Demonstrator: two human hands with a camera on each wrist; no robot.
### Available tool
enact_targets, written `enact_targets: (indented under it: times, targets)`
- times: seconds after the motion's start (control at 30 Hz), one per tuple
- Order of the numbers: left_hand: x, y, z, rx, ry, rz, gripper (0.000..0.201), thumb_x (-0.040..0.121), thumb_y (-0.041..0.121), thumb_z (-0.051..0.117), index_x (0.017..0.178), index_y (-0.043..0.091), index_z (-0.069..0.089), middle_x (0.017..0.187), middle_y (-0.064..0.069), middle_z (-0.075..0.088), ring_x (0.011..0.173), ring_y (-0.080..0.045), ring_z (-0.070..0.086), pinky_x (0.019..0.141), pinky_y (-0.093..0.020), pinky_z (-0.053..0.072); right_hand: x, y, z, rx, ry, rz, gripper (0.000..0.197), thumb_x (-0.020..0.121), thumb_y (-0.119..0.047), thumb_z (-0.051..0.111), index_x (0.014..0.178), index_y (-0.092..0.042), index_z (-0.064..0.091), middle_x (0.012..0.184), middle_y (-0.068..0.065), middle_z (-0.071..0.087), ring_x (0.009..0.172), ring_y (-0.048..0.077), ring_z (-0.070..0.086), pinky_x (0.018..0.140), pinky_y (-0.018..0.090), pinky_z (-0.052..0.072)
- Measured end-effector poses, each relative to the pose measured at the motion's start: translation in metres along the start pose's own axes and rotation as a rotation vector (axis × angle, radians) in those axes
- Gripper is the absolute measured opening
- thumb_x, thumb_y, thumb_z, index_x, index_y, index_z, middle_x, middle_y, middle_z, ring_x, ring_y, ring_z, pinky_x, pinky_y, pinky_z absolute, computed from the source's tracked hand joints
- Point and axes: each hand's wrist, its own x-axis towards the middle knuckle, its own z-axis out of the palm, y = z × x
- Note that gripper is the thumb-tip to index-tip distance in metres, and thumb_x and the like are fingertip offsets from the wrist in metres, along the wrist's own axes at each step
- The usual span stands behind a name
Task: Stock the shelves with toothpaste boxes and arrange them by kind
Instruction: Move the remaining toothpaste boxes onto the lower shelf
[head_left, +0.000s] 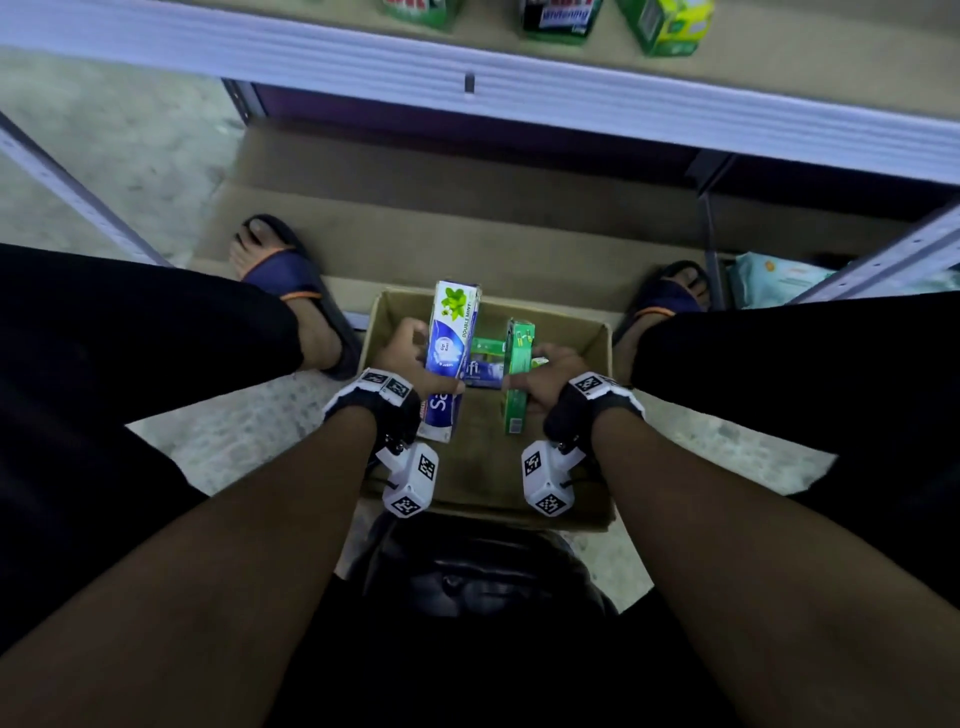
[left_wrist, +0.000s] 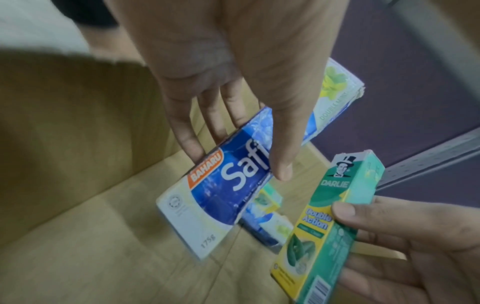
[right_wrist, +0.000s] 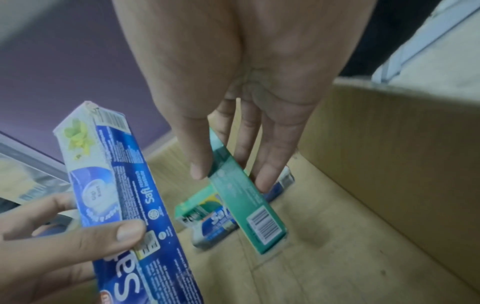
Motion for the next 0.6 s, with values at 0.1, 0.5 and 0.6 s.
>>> enact_targets:
  times: [0.1,0.5,0.6]
  targets:
    - [-0.011,0.013,-0.005,0.016,0.040,0.037,0.082,0.049,0.022,0.096,0.109,0.026,0.040,0.087,0.016,0.057,0.076,0.006,0.053,0.053,-0.016,0.039,-0.015,-0.011,-0.005,0.023,-0.012,-0.033,0.058,0.066,-0.007,0.089,0.115,-0.016,0.058,0.104,0.013,0.074,0.090,0.032,0.072,0.080,0.056,0.058]
    - [-0.055,0.058,-0.032,0.051,0.103,0.194,0.083,0.050,0.027,0.096,0.111,0.028,0.039,0.103,0.009,0.058,0.089,-0.010,0.059,0.061,-0.021,0.042,-0.080,-0.050,-0.023,0.030,0.020,-0.231,0.044,0.072,-0.006,0.084,0.106,-0.019,0.058,0.102,0.013,0.074,0.088,0.031,0.073,0.078,0.050,0.061]
    - [-0.064,0.074,-0.041,0.038,0.126,0.254,0.081,0.049,0.027,0.096,0.108,0.028,0.039,0.096,0.014,0.058,0.084,-0.001,0.057,0.060,-0.020,0.042,-0.099,-0.064,-0.027,0.058,0.033,-0.281,0.040,0.073,-0.004,0.084,0.099,-0.020,0.058,0.099,0.014,0.074,0.085,0.030,0.074,0.075,0.049,0.061]
